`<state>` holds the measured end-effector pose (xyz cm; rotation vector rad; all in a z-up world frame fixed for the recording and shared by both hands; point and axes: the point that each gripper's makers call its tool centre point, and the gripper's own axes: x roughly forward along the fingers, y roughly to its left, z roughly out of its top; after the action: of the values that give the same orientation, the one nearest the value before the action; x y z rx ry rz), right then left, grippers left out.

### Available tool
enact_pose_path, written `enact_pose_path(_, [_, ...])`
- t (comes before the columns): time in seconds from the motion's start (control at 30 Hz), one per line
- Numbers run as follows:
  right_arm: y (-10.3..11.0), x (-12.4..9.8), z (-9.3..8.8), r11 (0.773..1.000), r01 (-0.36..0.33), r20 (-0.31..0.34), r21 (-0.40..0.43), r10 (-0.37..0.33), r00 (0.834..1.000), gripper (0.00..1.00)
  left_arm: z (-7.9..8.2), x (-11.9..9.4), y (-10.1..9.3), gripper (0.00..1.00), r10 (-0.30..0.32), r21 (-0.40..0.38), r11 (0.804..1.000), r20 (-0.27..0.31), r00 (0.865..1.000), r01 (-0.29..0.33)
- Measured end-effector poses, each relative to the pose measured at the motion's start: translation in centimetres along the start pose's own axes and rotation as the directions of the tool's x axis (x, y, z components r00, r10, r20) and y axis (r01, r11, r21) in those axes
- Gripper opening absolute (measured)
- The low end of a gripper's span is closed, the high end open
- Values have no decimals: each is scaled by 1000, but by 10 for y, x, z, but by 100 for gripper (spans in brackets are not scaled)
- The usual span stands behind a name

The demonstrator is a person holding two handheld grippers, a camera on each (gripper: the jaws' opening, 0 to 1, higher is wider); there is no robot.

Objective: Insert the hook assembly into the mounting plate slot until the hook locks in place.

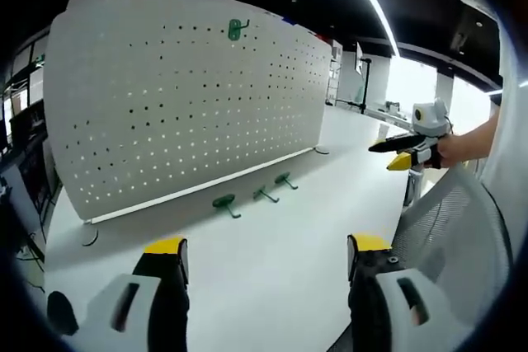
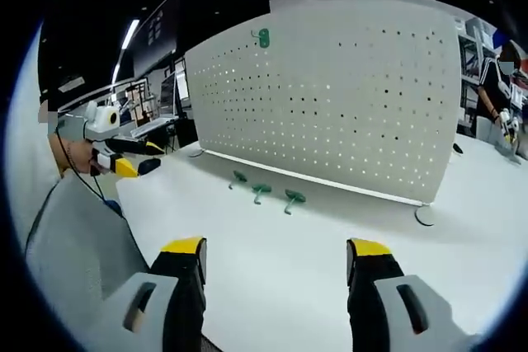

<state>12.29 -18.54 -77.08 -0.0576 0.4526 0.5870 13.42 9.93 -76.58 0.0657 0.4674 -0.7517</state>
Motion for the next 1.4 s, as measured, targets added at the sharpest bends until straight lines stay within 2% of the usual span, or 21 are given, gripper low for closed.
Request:
enact_pose_path(0.2, [-1, 0, 0, 1000, 3, -1, 12, -3, 1000, 67, 0, 1, 2, 81, 7, -1, 1000, -1, 1000, -7])
enact_pose_path(0.43, [-1, 0, -1, 1000, 3, -4, 18, -3, 1000, 67, 8, 3, 10, 80, 13, -1, 1000, 6, 1000, -13])
enact_pose_path(0.77, [3, 1, -3, 1000, -4, -6, 18, 4, 1000, 66, 14, 21, 12, 82, -66, 92, 993, -72, 995, 72])
enact_pose_path(0.8, [3, 2, -3, 1000, -2, -4, 20, 2, 1000, 66, 10, 25, 11, 82, -86, 103, 990, -107, 991, 97])
enact_pose_path(0.87, [4, 2, -5, 1000, -7, -8, 30, 7, 1000, 66, 9, 32, 11, 83, -96, 132, 985, -134, 986, 114])
enact_pose_path(1.1, [0, 2, -2, 999, 6, 5, 54, -7, 1000, 66, 8, 49, 10, 84, -128, 207, 963, -213, 969, 173])
enact_pose_path(1.33, [1, 3, -1, 999, 6, 7, 51, -7, 1000, 66, 10, 60, 14, 84, -147, 263, 940, -263, 954, 217])
enact_pose_path(1.4, [1, 4, -1, 999, 5, 6, 49, -6, 1000, 66, 9, 63, 16, 84, -152, 283, 930, -290, 945, 237])
